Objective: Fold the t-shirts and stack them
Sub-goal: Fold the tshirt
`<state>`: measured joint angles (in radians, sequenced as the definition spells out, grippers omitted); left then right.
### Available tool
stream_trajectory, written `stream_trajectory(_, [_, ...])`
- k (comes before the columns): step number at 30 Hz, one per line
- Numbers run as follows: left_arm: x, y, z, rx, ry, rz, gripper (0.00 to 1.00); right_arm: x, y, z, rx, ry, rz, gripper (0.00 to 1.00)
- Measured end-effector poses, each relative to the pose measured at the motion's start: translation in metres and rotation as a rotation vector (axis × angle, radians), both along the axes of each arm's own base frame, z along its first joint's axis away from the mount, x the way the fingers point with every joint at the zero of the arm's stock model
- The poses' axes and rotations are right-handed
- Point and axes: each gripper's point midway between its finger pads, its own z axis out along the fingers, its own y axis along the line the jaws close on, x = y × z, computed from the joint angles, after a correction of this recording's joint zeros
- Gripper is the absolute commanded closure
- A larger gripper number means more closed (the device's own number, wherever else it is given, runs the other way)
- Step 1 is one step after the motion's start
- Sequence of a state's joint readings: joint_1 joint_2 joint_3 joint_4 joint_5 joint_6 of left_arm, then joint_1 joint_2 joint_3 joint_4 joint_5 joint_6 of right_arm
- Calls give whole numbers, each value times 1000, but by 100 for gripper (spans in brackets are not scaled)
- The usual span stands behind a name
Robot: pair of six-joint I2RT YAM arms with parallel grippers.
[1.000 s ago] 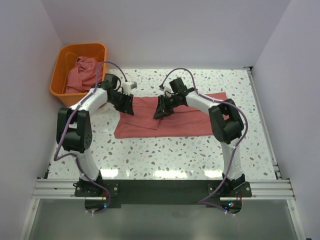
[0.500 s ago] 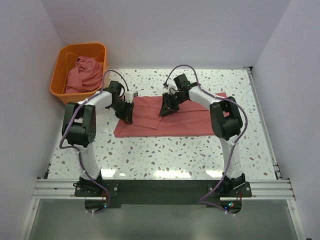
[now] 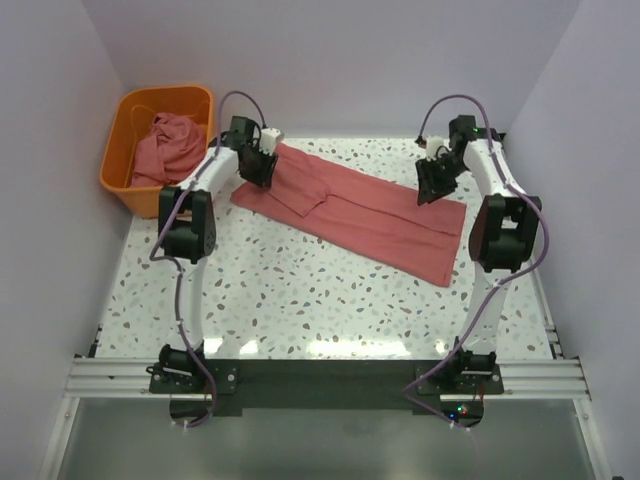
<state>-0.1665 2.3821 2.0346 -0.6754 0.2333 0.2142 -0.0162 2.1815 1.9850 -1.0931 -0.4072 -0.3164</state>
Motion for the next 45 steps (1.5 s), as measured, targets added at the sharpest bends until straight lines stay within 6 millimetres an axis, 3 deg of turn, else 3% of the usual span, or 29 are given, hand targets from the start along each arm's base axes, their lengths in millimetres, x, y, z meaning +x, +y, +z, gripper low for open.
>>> stream_trajectory(4, [6, -6, 27, -35, -91, -24, 50, -12, -23, -23, -156, 31, 64, 67])
stream_trajectory(9, [-11, -13, 80, -99, -176, -57, 50, -38, -29, -54, -282, 110, 153, 70])
stream_trajectory(13, [-31, -15, 108, -130, -215, -74, 50, -52, -38, -72, -335, 166, 185, 72])
stream_trajectory(16, [-50, -14, 110, -141, -201, -78, 50, -61, -41, -82, -346, 200, 200, 73])
stream_trajectory(21, [-82, -12, 87, -146, -115, -78, 50, -86, -34, -83, -343, 228, 241, 75])
stream_trajectory(25, [-109, -10, 64, -135, -37, -79, 51, -140, -9, -84, -346, 280, 345, 76])
stream_trajectory(29, [-127, -11, 50, -121, 9, -89, 51, -214, 46, -81, -315, 341, 541, 76])
stream_trajectory(33, [-135, -20, 44, -112, 26, -113, 51, -256, 96, -59, -218, 346, 662, 75])
stream_trajectory(35, [-137, -26, 44, -109, 23, -128, 51, -254, 106, -41, -171, 329, 653, 75])
stream_trajectory(40, [-139, -46, 37, -98, 36, -171, 53, -211, 112, -8, -124, 209, 586, 76])
stream_trajectory(45, [-121, -64, 13, -78, 64, -184, 56, -191, 90, -10, -178, 187, 542, 81])
